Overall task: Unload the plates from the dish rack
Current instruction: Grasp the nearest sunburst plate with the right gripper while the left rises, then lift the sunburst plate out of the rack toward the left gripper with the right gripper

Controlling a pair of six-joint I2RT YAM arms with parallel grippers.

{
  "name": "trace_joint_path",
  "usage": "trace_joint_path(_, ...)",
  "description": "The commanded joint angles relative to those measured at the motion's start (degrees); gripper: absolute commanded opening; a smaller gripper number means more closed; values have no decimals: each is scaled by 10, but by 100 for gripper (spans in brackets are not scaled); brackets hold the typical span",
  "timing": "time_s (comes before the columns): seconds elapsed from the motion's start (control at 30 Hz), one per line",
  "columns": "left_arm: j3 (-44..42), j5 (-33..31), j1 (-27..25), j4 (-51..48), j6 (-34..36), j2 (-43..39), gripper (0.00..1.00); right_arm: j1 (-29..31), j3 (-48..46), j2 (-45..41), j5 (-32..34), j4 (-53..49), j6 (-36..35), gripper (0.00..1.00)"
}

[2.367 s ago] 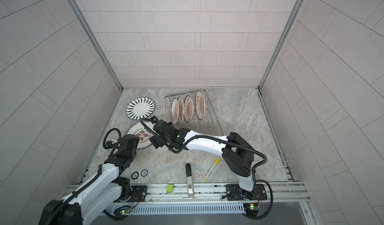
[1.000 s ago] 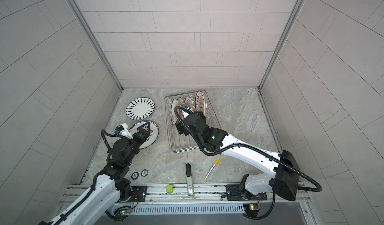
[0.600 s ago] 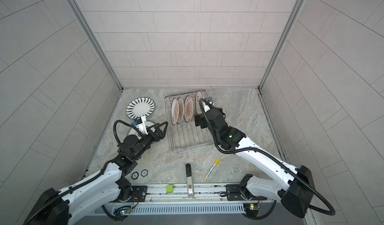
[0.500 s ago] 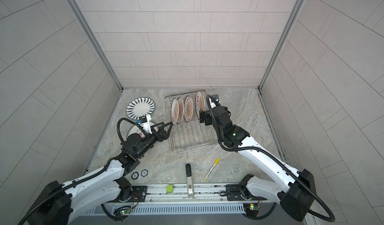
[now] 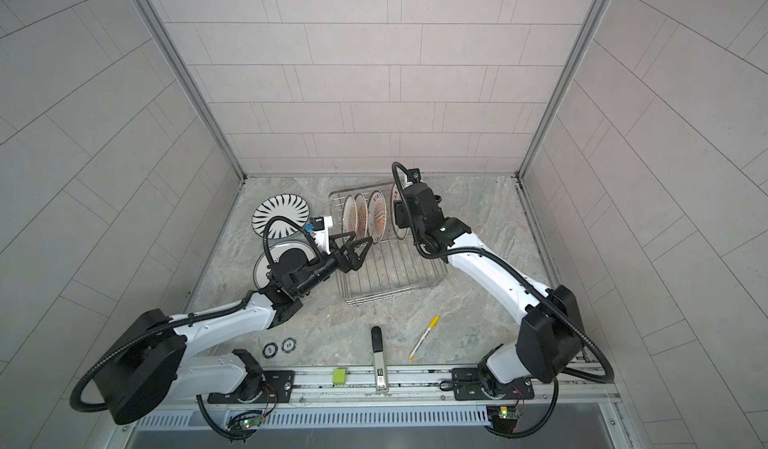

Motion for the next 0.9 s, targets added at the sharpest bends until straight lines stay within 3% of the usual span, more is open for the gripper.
trace_joint_path(0.0,24,5,-4,33,17,11,100,-5,44,39,20,-42,-6,57)
trace_joint_path(0.1,21,-5,-5,38,22,18,100,-7,82,83,29,-67,-8,46)
trace_joint_path(0.37,5,-14,-5,43,30,8,100,-6,116,141,74,-83,-16,29)
trace_joint_path(0.87,-18,-38,-5,75,28,16,100,18,164,198,195,-111,-16,11)
